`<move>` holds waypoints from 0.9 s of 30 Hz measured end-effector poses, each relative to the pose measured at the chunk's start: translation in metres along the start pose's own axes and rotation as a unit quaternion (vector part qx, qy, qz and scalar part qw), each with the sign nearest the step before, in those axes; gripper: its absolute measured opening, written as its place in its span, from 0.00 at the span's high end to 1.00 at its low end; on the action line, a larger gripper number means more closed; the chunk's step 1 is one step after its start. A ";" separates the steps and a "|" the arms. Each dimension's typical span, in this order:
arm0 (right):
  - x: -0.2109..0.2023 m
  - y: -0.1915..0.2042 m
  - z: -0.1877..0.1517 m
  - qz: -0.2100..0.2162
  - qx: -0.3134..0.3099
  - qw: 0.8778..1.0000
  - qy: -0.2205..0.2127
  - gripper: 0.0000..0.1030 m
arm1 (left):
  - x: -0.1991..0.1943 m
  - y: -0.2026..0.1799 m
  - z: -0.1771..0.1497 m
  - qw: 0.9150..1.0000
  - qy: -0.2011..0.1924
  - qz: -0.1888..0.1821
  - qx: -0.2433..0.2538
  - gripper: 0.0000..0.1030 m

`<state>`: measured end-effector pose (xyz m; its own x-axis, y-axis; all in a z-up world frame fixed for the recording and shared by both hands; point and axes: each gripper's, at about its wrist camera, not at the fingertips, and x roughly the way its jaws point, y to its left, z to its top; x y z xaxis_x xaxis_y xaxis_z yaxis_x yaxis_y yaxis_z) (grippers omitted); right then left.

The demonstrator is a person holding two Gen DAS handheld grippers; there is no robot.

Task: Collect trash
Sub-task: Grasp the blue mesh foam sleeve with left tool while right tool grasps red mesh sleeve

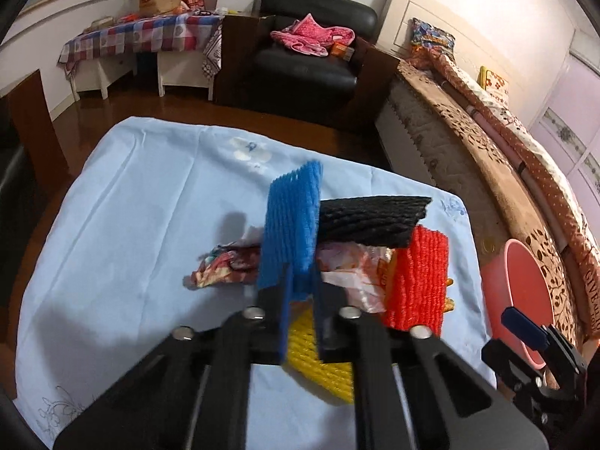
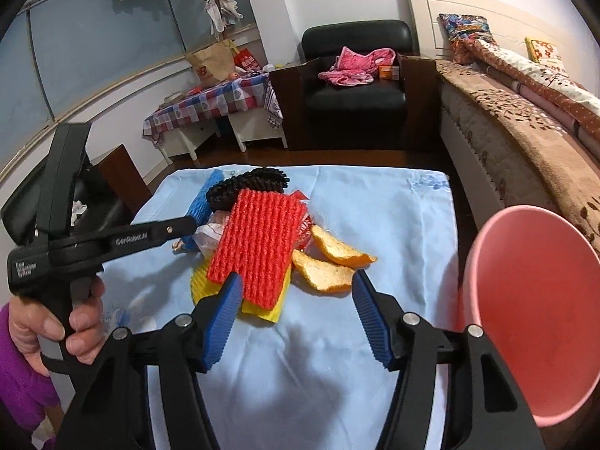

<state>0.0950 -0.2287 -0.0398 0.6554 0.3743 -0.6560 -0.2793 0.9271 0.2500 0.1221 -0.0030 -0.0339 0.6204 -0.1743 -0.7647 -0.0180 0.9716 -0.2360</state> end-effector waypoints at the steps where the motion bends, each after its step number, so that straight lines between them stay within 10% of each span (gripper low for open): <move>1: 0.003 0.000 0.001 0.006 0.004 1.000 0.004 0.44 | -0.001 0.003 -0.001 1.000 -0.001 -0.002 -0.004 0.95; 17: 0.055 -0.012 0.012 0.043 0.082 0.994 0.057 0.58 | -0.056 0.023 -0.022 0.997 -0.050 -0.051 -0.012 0.95; 22: 0.063 -0.009 0.015 0.051 0.079 0.993 0.065 0.82 | -0.059 0.027 -0.027 0.997 -0.049 -0.058 -0.020 0.95; 27: 0.051 -0.007 0.011 0.047 0.070 0.995 0.053 0.86 | -0.064 0.026 -0.030 0.997 -0.051 -0.062 -0.018 0.95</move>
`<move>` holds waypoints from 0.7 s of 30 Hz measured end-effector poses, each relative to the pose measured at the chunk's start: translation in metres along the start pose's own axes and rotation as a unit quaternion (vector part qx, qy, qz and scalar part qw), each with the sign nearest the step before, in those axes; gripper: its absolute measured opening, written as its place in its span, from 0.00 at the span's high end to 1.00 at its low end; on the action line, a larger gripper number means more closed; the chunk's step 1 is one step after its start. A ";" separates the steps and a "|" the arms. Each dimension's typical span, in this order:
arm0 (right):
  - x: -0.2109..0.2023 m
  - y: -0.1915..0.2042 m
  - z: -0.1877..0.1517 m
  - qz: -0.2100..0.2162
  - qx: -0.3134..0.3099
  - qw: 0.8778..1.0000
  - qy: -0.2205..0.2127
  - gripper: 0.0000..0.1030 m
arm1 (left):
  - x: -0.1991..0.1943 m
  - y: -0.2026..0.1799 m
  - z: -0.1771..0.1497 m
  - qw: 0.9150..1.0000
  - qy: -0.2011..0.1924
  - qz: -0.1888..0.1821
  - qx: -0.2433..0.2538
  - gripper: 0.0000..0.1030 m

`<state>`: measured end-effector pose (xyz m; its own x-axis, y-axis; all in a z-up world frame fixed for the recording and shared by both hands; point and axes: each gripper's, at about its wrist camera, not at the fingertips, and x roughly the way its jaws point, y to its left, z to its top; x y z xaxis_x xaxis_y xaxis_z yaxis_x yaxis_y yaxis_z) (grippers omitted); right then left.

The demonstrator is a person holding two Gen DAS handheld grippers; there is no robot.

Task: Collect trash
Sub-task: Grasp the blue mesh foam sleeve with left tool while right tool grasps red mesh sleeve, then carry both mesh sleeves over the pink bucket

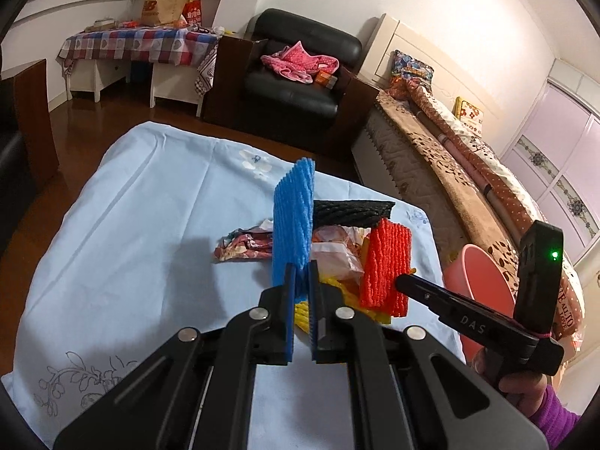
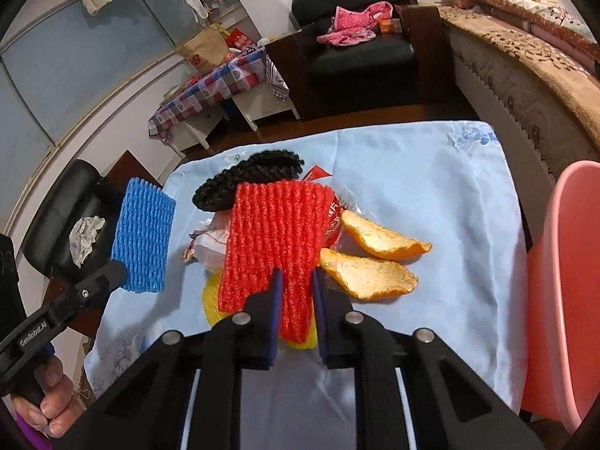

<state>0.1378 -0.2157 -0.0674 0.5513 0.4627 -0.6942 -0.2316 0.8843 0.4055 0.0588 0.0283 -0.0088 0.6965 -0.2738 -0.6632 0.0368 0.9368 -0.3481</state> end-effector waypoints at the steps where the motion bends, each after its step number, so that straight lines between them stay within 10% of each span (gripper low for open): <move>1: -0.005 0.000 -0.003 -0.002 -0.002 1.000 -0.004 0.86 | -0.001 -0.001 -0.001 1.000 -0.001 -0.002 0.000 0.95; 21: -0.122 -0.050 -0.037 -0.086 0.018 0.992 -0.093 0.87 | -0.004 -0.077 -0.010 0.995 0.008 -0.088 0.051 0.95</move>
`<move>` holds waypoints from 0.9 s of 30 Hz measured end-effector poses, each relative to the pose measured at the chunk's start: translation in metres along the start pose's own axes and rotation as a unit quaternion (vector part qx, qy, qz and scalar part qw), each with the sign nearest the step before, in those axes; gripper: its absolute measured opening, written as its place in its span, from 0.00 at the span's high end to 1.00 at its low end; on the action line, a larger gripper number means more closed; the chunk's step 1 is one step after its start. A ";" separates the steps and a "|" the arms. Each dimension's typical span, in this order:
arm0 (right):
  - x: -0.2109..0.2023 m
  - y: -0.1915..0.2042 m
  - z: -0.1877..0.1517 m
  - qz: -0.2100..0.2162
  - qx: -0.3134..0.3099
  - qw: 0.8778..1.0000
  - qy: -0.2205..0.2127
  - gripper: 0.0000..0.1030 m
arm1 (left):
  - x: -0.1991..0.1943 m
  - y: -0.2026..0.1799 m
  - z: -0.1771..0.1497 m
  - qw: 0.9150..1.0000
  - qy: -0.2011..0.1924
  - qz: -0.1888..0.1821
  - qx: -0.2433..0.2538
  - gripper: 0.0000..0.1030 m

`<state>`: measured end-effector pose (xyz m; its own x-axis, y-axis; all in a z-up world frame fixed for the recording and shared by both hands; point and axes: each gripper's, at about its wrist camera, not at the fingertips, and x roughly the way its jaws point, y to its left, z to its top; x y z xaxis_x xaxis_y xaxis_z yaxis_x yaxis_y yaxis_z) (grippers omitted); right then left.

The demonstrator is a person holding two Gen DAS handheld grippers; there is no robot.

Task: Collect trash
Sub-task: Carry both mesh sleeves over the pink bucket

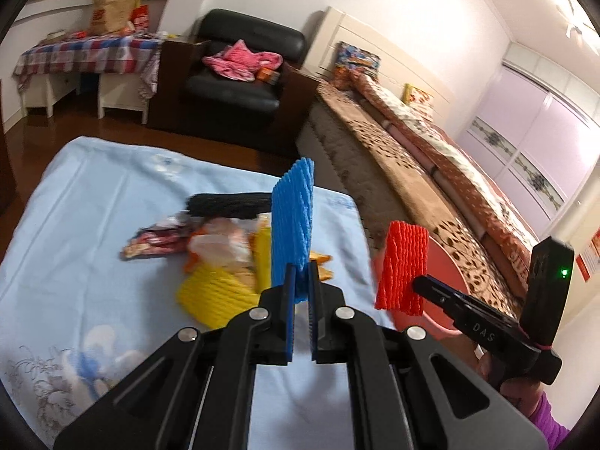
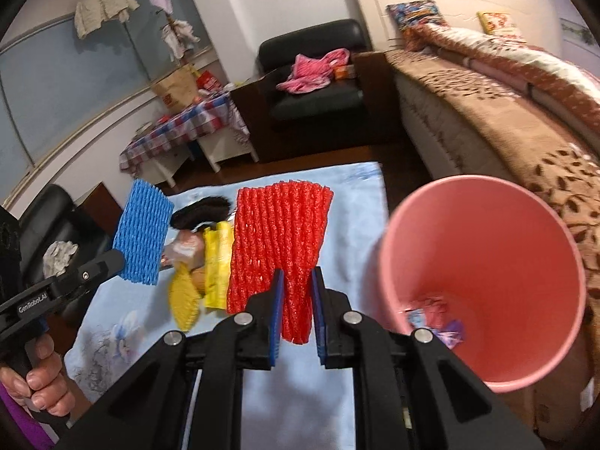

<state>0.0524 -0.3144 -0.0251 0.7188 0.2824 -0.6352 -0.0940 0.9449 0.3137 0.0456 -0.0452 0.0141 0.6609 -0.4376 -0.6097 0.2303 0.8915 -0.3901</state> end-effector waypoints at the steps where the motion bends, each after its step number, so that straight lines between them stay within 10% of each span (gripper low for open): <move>1: -0.003 -0.005 0.000 -0.003 0.004 1.000 -0.003 0.87 | 0.002 -0.007 -0.001 1.000 0.002 -0.005 0.006 0.95; 27: -0.028 -0.122 -0.006 -0.126 0.074 0.989 -0.008 0.86 | 0.108 -0.155 -0.009 0.985 0.086 -0.094 0.114 0.95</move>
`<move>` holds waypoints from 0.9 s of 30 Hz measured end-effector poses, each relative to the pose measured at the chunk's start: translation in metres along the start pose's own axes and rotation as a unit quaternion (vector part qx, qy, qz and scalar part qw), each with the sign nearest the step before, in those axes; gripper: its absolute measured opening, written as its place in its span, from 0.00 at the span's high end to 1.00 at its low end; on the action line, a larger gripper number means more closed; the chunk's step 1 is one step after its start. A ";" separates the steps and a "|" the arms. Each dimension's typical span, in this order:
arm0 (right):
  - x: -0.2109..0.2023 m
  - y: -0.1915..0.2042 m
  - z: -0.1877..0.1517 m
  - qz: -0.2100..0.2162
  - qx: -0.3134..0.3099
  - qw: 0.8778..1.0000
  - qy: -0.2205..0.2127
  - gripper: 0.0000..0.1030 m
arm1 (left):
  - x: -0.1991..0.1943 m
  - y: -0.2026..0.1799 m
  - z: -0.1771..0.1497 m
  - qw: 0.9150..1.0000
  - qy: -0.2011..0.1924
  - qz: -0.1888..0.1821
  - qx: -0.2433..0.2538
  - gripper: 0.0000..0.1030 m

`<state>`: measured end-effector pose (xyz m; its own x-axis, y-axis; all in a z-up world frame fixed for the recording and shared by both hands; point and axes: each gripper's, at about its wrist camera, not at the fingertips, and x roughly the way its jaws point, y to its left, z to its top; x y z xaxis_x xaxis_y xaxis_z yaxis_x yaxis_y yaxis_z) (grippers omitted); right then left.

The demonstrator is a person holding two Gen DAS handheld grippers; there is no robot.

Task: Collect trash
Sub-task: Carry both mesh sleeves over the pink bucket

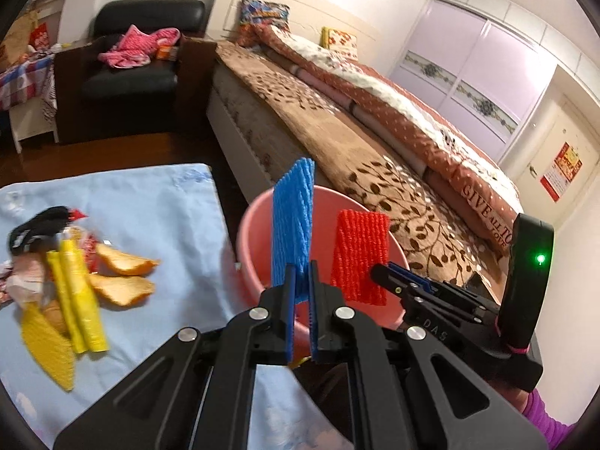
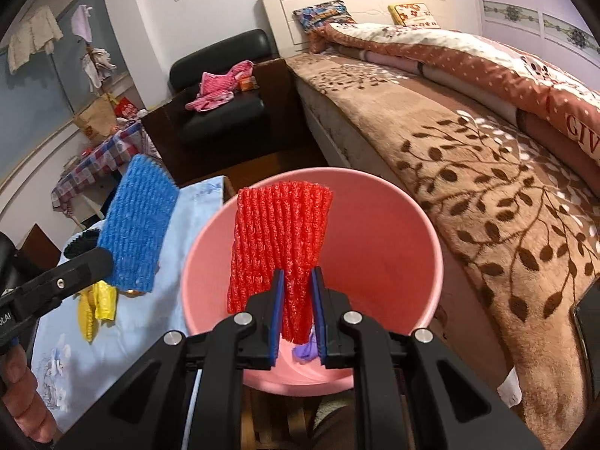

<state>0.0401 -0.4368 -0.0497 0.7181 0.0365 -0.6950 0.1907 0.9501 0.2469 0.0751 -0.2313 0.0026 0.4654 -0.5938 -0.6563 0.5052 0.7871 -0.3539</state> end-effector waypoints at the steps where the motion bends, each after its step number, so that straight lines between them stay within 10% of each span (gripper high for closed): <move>1: 0.002 -0.003 0.000 -0.003 0.002 1.000 0.002 0.86 | 0.007 -0.003 0.000 1.000 0.006 -0.002 0.002 0.95; 27: 0.025 -0.021 -0.012 -0.024 0.012 0.999 0.036 0.85 | 0.070 -0.024 -0.014 0.996 0.060 0.045 0.038 0.95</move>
<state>0.0460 -0.4520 -0.0807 0.6576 0.0137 -0.7532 0.2407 0.9436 0.2274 0.0855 -0.2894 -0.0440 0.4232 -0.4939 -0.7595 0.5206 0.8187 -0.2423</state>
